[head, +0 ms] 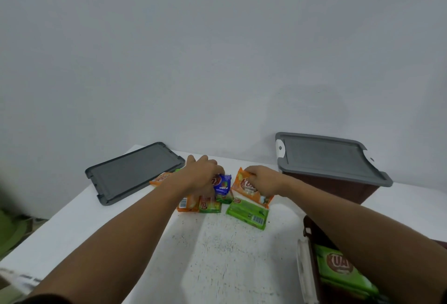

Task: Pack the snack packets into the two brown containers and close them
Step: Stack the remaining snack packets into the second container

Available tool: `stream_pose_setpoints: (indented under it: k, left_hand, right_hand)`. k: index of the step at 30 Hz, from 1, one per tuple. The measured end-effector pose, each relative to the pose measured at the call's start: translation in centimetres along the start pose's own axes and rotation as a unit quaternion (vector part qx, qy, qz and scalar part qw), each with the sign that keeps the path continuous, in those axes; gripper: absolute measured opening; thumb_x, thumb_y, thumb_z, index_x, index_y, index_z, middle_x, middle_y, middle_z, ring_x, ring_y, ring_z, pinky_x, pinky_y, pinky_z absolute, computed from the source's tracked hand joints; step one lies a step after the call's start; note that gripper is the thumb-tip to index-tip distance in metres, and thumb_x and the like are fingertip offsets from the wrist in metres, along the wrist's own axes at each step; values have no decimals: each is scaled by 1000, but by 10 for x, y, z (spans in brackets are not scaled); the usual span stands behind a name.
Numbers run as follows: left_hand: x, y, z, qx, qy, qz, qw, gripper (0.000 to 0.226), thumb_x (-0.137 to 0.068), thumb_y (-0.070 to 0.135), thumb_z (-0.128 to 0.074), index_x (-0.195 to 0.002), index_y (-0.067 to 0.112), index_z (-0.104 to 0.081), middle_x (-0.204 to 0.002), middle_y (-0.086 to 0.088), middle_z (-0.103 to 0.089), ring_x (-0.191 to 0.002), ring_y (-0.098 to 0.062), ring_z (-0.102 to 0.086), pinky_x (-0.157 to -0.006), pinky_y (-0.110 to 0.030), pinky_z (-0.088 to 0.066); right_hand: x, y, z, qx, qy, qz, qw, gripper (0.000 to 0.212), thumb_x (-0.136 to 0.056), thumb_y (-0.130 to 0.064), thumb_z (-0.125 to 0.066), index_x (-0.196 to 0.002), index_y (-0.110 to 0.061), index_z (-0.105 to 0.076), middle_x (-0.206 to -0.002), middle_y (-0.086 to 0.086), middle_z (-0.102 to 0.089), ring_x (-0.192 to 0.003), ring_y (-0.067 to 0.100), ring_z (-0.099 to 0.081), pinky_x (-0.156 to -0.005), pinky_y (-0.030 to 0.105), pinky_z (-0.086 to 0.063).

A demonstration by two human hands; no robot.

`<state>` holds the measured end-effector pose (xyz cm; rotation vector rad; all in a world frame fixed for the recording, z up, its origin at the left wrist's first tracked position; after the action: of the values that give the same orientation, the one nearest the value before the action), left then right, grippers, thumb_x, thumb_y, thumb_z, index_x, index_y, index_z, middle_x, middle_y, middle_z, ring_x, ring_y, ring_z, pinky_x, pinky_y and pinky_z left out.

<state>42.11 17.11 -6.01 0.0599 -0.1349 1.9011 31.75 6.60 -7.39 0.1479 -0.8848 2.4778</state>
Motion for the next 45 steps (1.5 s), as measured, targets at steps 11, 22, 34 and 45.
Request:
stream_pose_setpoints:
  k: [11, 22, 34, 45]
  left_hand:
    - [44, 71, 68, 36, 66, -52, 996, 71, -80, 46, -76, -141, 30, -44, -130, 7, -49, -112, -16, -55, -105, -46, -31]
    - [61, 221, 90, 65, 49, -159, 984, 68, -79, 56, -76, -138, 32, -53, -128, 10, -64, -111, -12, -59, -102, -40, -32]
    - [71, 340, 26, 121, -129, -184, 967, 67, -76, 49, -84, -134, 33, -55, -122, 9, -62, -106, -12, -61, -89, -34, -57]
    - [90, 362, -19, 90, -155, -154, 972, 57, -92, 36, -71, -145, 28, -52, -141, 2, -58, -123, -18, -56, -99, -32, -47]
  right_hand:
    - [96, -8, 46, 128, 62, 33, 989, 79, -74, -42, -84, -137, -26, -39, -119, -2, -56, -99, 15, -59, -86, 32, -54]
    - [241, 59, 90, 130, 70, -2, 989, 76, -68, -43, -88, -135, -33, -52, -116, -11, -63, -97, 5, -60, -83, 25, -49]
    - [310, 153, 52, 148, -56, -23, 987, 67, -74, -44, -85, -133, -31, -55, -118, -12, -61, -103, 8, -60, -89, 24, -53]
    - [310, 194, -4, 162, -112, 13, 980, 54, -85, -38, -75, -136, -31, -57, -133, -8, -59, -115, 10, -57, -102, 32, -50]
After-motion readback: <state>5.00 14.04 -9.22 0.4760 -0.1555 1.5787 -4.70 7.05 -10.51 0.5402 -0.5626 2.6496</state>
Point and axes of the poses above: each hand's wrist, its own x-axis away from the middle knuckle, its own z-axis out of the back of the hand, y = z × x, the point moved 10 cm from there along -x, towards the middle knuckle
